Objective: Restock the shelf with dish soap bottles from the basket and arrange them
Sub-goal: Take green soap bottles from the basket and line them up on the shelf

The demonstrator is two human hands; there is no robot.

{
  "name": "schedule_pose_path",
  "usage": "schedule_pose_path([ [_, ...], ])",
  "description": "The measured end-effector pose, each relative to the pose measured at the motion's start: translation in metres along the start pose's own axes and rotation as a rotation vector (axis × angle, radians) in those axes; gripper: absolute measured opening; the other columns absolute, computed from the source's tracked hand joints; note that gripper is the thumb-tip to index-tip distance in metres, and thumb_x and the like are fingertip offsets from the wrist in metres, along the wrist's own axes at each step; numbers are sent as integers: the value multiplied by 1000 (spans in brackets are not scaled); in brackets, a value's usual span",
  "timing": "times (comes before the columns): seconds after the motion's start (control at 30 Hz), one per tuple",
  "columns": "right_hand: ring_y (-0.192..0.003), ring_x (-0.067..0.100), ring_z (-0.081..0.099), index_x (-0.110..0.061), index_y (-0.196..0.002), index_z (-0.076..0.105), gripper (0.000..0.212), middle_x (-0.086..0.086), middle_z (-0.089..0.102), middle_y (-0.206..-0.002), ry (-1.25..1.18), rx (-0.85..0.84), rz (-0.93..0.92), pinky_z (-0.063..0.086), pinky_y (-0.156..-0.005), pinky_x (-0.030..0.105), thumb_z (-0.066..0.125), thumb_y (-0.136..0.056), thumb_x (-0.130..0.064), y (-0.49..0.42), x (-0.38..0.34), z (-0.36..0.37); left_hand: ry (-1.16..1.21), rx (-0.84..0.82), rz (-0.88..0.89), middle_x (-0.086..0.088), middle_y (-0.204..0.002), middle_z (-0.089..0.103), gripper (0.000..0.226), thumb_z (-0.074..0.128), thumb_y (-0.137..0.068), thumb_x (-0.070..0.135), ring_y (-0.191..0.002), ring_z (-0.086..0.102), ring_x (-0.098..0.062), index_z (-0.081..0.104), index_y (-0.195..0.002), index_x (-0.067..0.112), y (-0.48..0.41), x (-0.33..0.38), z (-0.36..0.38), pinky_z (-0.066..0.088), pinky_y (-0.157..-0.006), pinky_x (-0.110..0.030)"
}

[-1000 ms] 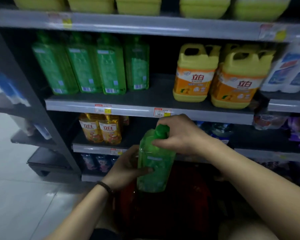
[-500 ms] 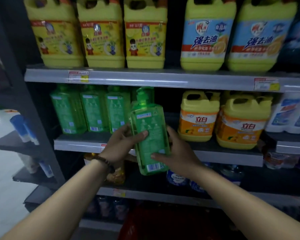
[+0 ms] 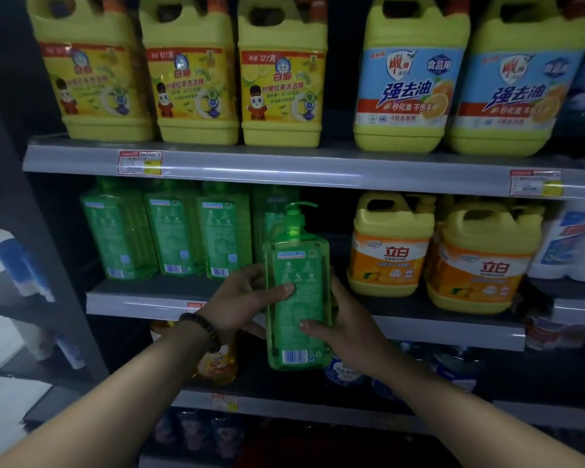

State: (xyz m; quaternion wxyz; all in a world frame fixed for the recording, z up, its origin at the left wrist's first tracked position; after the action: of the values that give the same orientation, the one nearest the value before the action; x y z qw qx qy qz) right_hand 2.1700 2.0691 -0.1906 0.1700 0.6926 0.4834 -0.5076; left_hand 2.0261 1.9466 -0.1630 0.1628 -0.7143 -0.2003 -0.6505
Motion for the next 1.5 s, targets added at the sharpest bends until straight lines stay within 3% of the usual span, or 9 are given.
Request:
schedule_pose_path([
  [0.3, -117, 6, 69, -36, -156, 38, 74, -12, 67, -134, 28, 172, 6, 61, -99, 44, 76, -96, -14, -55, -14, -27, 74, 48, 2, -13, -142, 66, 100, 97, -72, 45, -120, 69, -42, 46, -152, 12, -71, 23, -14, 60, -74, -72],
  [0.4, -111, 9, 69, -31, -156, 40, 76, -12, 65, -128, 56, 225, 40, 60, -97, 37, 77, -94, -9, -73, -13, -36, 124, 68, 12, -9, -137, 69, 90, 94, -77, 36, -119, 70, -39, 48, -151, 14, -95, 29, -10, 62, -76, -66],
  [0.53, -111, 21, 72, -26, -151, 47, 65, -2, 69, -129, 289, 384, 76, 60, -88, 36, 76, -95, -15, -85, -2, -42, 108, 130, 124, -7, -143, 64, 90, 95, -73, 38, -122, 68, -25, 48, -147, 21, -121, 20, -1, 63, -93, -44],
  [0.67, -124, 26, 65, -24, -165, 18, 96, 7, 56, -150, 359, 379, 112, 60, -98, 45, 79, -90, -19, -90, 17, -31, -80, 169, 246, 5, -155, 53, 82, 82, -90, 35, -142, 48, -14, 40, -159, 25, -128, 11, 6, 47, -110, -29],
  [0.8, -135, 32, 52, -23, -168, -6, 114, 15, 38, -160, 439, 317, 167, 54, -107, 44, 77, -91, -12, -81, 29, -22, -237, 310, 286, 25, -112, 61, 68, 79, -94, 25, -92, 56, 23, 45, -154, 29, -125, 2, 7, 45, -74, 3],
  [0.9, -145, 29, 43, -19, -168, -12, 109, 12, 28, -166, 394, 288, 172, 44, -115, 34, 70, -96, -9, -69, 31, -9, -384, 439, 324, 9, -109, 65, 74, 82, -91, 29, -89, 63, 2, 48, -156, 22, -115, -5, 11, 44, -67, 0],
  [1.03, -162, 25, 14, -24, -168, -15, 110, 5, 5, -177, 337, 250, 180, 26, -129, 36, 65, -96, -2, -71, 45, 2, -454, 461, 249, -12, -140, 66, 83, 81, -91, 37, -122, 65, -26, 40, -162, 22, -124, -14, 13, 52, -97, -30],
  [1.2, -154, 27, 35, -21, -170, 4, 93, 7, 21, -174, 323, 128, 247, 36, -109, 24, 66, -101, -12, -72, 45, 2, -548, 484, 185, -11, -143, 66, 41, 65, -103, 19, -134, 61, -26, 64, -143, 12, -140, -18, 10, 42, -109, -24],
  [1.5, -123, 18, 65, -17, -141, 62, 42, 5, 68, -135, 310, 207, 39, 50, -101, 28, 66, -100, -11, -29, 25, -12, -660, 473, 434, -1, -101, 78, 15, 67, -101, 13, -89, 67, -10, 76, -112, 15, -68, -16, 13, 39, -69, -1],
])
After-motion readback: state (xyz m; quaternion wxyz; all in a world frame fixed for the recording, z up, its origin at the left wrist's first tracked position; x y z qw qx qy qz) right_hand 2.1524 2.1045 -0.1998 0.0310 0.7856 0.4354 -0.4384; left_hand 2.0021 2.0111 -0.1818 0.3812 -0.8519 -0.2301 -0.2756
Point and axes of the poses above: each hand's wrist, its own y-axis away from the middle knuckle, its own z-axis out of the palm, x = y × z, the point moved 6 cm from there along -y, towards the middle knuckle
